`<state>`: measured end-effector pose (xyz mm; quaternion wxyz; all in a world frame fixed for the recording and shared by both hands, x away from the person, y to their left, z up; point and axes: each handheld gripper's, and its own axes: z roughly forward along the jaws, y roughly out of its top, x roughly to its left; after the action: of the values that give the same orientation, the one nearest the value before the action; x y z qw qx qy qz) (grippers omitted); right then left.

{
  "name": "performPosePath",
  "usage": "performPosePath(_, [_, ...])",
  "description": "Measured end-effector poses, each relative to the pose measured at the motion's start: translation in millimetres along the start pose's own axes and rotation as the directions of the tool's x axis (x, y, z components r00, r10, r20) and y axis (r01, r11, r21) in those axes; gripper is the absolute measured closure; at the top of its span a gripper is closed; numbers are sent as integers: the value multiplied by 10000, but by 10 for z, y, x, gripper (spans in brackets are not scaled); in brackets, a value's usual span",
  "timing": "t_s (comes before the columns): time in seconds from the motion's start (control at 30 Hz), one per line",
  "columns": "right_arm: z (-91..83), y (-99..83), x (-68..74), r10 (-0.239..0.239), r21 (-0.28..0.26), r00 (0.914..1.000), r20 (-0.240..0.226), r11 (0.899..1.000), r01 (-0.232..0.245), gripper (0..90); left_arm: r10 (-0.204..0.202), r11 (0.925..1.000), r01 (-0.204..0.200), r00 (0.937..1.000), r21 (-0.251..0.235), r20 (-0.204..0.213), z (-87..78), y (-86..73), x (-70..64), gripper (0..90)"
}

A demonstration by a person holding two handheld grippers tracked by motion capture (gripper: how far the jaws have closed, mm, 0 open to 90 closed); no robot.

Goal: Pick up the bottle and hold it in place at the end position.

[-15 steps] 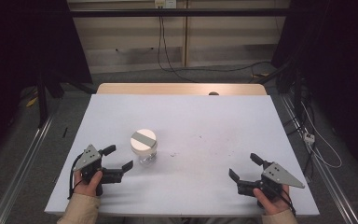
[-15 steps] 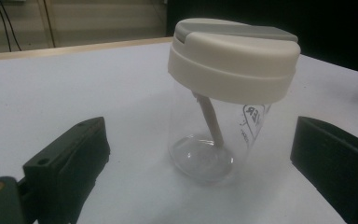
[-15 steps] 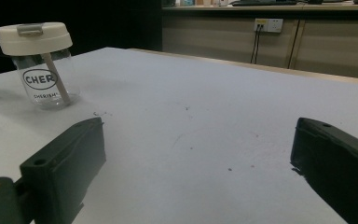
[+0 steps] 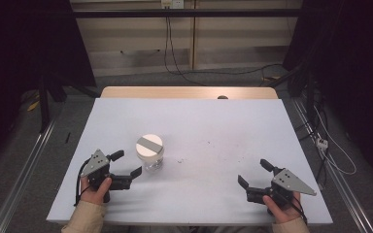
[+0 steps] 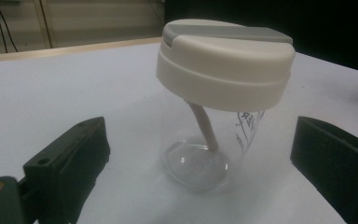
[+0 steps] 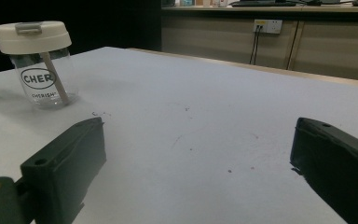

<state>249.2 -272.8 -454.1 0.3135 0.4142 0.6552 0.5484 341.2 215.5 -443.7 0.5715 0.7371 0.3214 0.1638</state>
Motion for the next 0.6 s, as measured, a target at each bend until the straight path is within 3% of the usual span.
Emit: performPosePath(0.6, [-6, 0, 8, -53, -11, 10000, 12, 10000, 53, 31, 51, 9992, -39, 9995, 398, -300, 301, 79, -193, 44])
